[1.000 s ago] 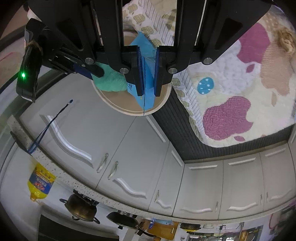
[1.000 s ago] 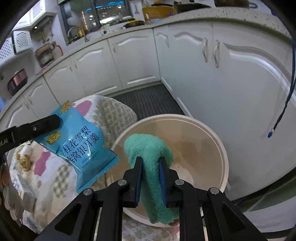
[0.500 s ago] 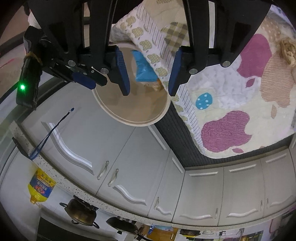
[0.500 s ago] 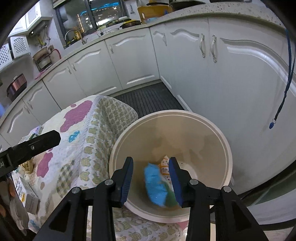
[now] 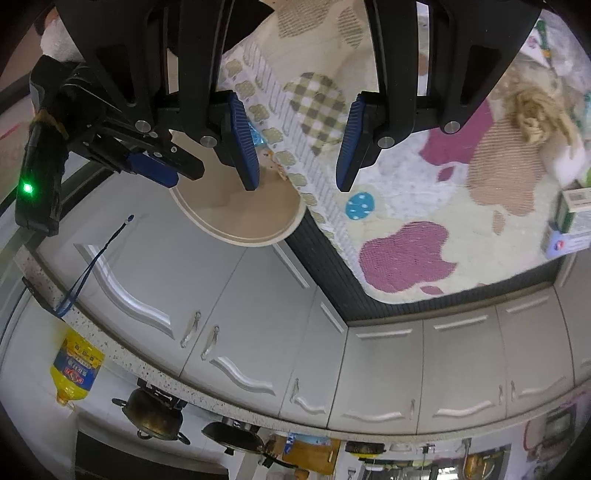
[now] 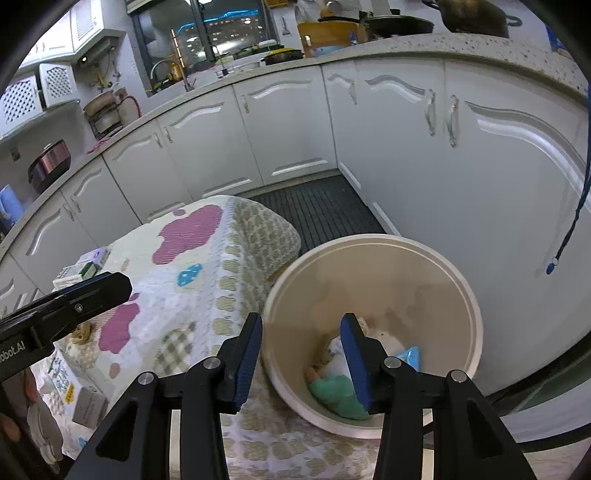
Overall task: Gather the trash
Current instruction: 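Move both tools back over the table toward the tissues and plastic wrap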
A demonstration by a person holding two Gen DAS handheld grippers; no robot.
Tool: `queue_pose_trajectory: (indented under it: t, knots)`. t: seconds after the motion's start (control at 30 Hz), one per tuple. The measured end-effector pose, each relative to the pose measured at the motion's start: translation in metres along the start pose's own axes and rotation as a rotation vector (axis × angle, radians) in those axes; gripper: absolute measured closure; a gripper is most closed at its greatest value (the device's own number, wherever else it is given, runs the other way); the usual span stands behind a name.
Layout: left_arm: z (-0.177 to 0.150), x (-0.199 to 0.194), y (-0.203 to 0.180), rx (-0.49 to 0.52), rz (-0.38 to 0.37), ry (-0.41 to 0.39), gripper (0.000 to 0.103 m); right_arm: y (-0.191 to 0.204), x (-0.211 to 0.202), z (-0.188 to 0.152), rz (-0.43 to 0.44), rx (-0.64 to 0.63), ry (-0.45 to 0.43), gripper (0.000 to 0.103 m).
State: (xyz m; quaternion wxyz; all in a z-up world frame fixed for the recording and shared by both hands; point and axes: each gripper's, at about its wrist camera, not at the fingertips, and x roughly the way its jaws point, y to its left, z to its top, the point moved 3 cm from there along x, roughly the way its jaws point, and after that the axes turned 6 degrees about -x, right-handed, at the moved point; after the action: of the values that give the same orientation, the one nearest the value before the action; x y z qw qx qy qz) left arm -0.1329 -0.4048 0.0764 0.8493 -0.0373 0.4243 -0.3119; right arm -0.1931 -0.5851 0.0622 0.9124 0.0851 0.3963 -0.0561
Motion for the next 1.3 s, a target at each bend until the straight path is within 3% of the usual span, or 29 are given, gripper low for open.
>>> queue_pose_trajectory:
  t: [0.3,0.47,0.67,0.83,0.93,1.17,1.3]
  knots:
    - [-0.003,-0.032,0.022,-0.001,0.041,-0.05,0.062,0.037,-0.008,0.006,0.048,-0.051,-0.021,0.059]
    - [-0.006,-0.052,0.04,-0.022,0.052,-0.07,0.062,0.064,-0.013,0.008,0.079,-0.085,-0.033,0.048]
    - [-0.011,-0.078,0.067,-0.054,0.059,-0.09,0.062,0.095,-0.016,0.011,0.124,-0.124,-0.037,0.047]
    - [-0.018,-0.106,0.108,-0.105,0.079,-0.091,0.06,0.124,-0.018,0.012,0.173,-0.164,-0.034,0.046]
    - [-0.022,-0.124,0.137,-0.133,0.102,-0.1,0.05,0.14,-0.017,0.012,0.208,-0.188,-0.026,0.045]
    - [-0.036,-0.152,0.207,-0.223,0.165,-0.093,0.05,0.184,-0.003,0.011,0.305,-0.234,0.02,0.045]
    - [-0.043,-0.156,0.243,-0.308,0.154,-0.066,0.05,0.211,0.011,0.012,0.366,-0.268,0.069,0.045]
